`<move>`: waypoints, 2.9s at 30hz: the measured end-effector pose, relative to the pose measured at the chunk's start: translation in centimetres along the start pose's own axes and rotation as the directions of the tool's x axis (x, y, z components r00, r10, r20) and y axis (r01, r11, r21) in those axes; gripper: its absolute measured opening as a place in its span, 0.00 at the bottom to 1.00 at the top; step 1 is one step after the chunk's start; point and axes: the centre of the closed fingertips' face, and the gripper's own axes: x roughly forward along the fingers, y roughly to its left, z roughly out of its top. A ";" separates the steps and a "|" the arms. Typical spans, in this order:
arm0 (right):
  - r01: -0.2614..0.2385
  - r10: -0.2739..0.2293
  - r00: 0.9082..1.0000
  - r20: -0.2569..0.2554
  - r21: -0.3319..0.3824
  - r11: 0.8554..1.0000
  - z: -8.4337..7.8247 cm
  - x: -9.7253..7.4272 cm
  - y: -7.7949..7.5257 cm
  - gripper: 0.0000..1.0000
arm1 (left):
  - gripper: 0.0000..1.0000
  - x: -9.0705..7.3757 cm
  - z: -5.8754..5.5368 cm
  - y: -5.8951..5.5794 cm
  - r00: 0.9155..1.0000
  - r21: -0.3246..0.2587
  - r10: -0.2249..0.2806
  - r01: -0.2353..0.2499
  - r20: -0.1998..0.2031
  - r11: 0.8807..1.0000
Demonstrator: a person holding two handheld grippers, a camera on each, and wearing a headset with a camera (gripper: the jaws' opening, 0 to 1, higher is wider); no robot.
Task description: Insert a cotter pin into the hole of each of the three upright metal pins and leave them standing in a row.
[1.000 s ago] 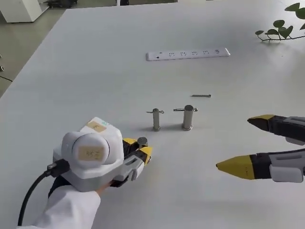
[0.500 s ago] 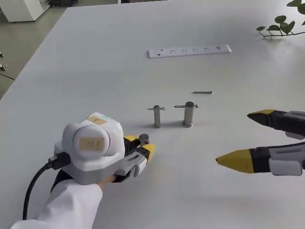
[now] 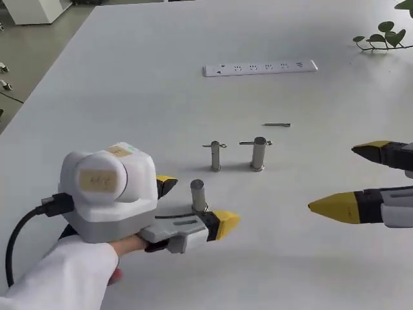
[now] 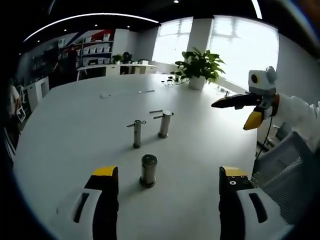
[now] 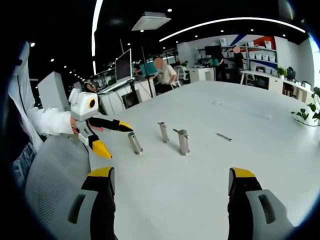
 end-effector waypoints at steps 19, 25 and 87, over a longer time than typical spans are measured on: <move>0.008 -0.039 0.984 -0.176 -0.175 0.985 1.5 0.3 -4.3 0.87 | 0.99 -3.0 -1.6 -0.4 0.997 -0.031 -0.069 0.068 -0.041 0.997; -0.040 -0.038 0.958 -0.283 -0.264 0.964 1.9 1.1 -5.8 0.85 | 0.99 -3.3 -1.9 -0.7 0.996 -0.056 -0.080 0.077 -0.048 0.995; -0.315 -0.067 0.735 -0.674 -0.428 0.847 0.4 15.2 -15.6 0.11 | 0.95 -4.2 -2.4 2.2 1.000 -0.170 0.008 -0.013 -0.026 0.985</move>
